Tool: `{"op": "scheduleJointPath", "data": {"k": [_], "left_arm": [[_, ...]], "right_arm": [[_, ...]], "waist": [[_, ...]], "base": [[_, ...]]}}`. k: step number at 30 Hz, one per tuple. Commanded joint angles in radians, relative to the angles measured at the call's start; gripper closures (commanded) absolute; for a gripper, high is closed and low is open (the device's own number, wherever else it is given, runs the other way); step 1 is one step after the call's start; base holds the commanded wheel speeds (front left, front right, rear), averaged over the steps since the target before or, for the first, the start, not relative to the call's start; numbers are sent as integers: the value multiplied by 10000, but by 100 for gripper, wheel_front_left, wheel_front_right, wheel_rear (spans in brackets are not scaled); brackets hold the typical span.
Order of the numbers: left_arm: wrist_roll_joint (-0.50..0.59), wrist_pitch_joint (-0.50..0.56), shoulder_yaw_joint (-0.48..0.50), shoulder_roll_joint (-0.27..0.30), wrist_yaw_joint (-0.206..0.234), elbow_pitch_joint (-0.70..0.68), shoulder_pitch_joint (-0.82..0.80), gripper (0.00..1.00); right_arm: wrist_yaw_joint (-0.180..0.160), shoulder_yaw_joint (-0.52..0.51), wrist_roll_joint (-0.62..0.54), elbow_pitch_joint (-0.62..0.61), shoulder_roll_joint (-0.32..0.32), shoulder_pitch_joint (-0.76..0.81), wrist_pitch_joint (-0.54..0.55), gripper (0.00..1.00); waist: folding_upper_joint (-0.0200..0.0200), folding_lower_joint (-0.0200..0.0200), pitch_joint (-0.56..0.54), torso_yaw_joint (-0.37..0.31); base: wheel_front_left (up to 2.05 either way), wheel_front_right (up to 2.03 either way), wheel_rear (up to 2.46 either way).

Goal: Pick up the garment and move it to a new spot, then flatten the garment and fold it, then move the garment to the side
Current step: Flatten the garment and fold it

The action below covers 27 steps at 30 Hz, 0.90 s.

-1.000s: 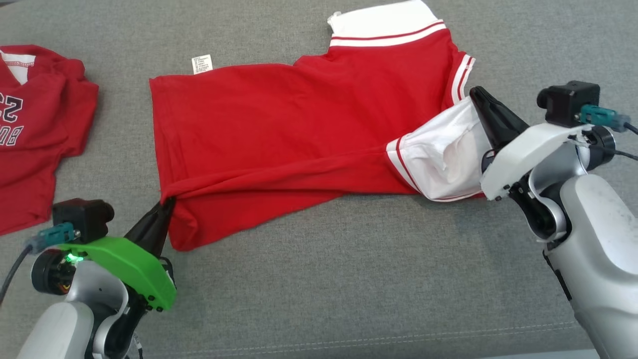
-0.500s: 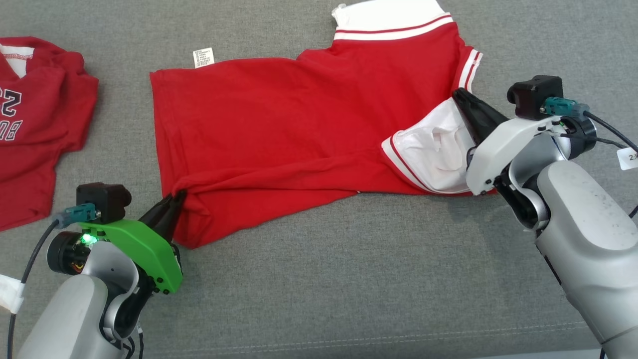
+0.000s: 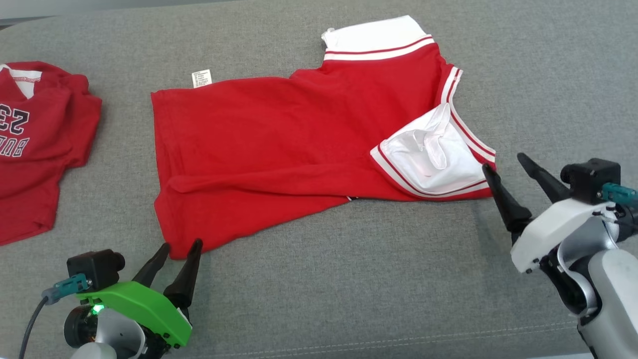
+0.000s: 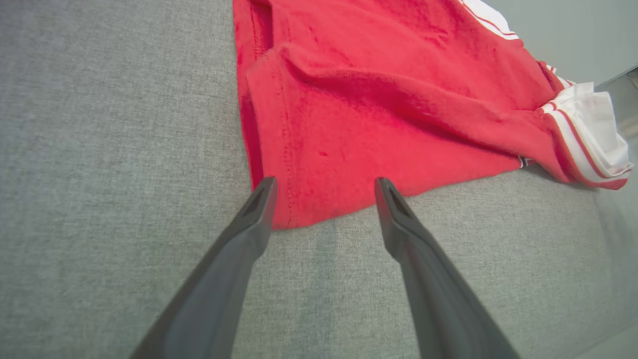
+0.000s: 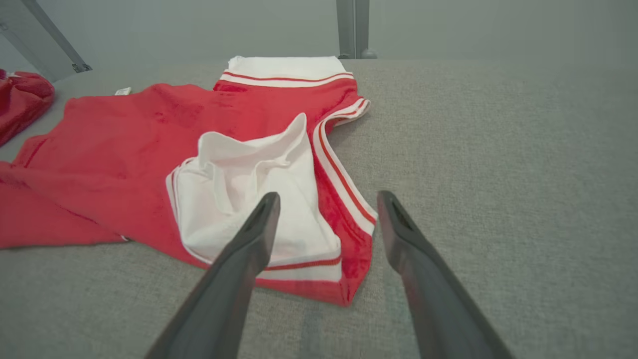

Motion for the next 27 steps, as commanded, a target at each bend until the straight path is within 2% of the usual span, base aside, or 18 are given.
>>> {"op": "scheduleJointPath", "data": {"k": [1, 5, 11, 24, 25, 26, 27], "left_arm": [[-112, -46, 47, -122, 52, -5, 52, 0], [-217, -88, 89, -271, 139, 182, -191, 0], [-444, 74, 73, -365, 47, 498, -525, 0], [-507, 249, -190, -427, -173, 770, -666, 0], [-507, 269, -195, -418, -184, 762, -657, 8], [-520, 282, -209, -406, -196, 757, -651, 21], [-537, 315, -221, -391, -213, 755, -644, 39]], "right_arm": [[-10, -160, -200, -165, 38, 221, 110, 0], [-10, -405, -622, -312, 410, 649, 368, 0], [-10, -303, -992, 74, 727, 322, 612, 0], [-10, -33, -775, 600, 457, 184, 990, 0], [-10, 3, -721, 595, 420, 200, 1017, 0], [-10, 37, -662, 602, 388, 209, 1067, 0], [-10, 83, -605, 609, 359, 207, 1088, 0]], "waist": [[85, 0, 89, 4], [85, 0, 269, -5], [85, 0, 437, 11], [85, 0, 534, 65], [85, 0, 542, 61], [85, 0, 553, 56], [85, 0, 560, 49]], "base": [[0, 0, 0], [0, 0, 0], [0, 0, 0], [0, 0, 0], [0, 0, 0], [0, 0, 0], [0, 0, 0]]}}
